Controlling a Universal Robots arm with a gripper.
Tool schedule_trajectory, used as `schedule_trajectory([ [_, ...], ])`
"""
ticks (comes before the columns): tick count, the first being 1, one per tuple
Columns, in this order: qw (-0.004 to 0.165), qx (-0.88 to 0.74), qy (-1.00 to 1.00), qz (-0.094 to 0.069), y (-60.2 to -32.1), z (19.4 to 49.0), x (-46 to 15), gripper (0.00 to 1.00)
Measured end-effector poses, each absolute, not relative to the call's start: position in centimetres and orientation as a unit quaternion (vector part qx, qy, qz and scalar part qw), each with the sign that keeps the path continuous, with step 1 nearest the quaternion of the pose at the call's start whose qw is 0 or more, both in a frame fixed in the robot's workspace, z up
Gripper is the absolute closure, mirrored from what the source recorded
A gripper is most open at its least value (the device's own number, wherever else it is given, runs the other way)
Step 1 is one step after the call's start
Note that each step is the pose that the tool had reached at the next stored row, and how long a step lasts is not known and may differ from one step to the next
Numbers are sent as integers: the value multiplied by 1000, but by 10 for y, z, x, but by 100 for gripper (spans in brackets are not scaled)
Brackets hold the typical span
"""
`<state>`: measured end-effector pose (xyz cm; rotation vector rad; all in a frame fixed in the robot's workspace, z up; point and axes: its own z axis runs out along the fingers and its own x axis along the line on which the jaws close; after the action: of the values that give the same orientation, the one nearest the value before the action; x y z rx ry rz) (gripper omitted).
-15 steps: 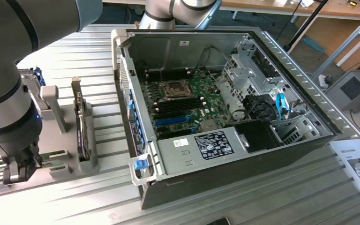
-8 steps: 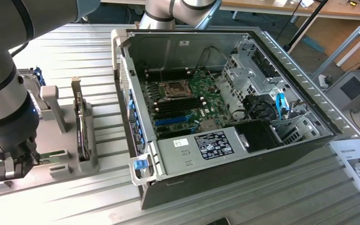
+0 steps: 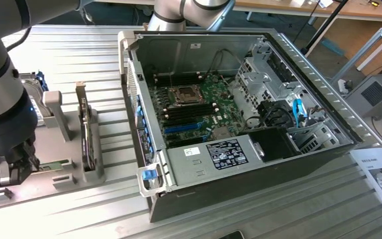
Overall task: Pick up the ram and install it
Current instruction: 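Pick up the ram and move it above insertion slot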
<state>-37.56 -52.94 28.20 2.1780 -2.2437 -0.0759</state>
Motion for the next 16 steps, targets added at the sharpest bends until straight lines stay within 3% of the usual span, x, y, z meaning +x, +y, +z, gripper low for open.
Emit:
schedule_trajectory([
  [16, 7, 696, -717, -24, -529, 319, -376, 88],
])
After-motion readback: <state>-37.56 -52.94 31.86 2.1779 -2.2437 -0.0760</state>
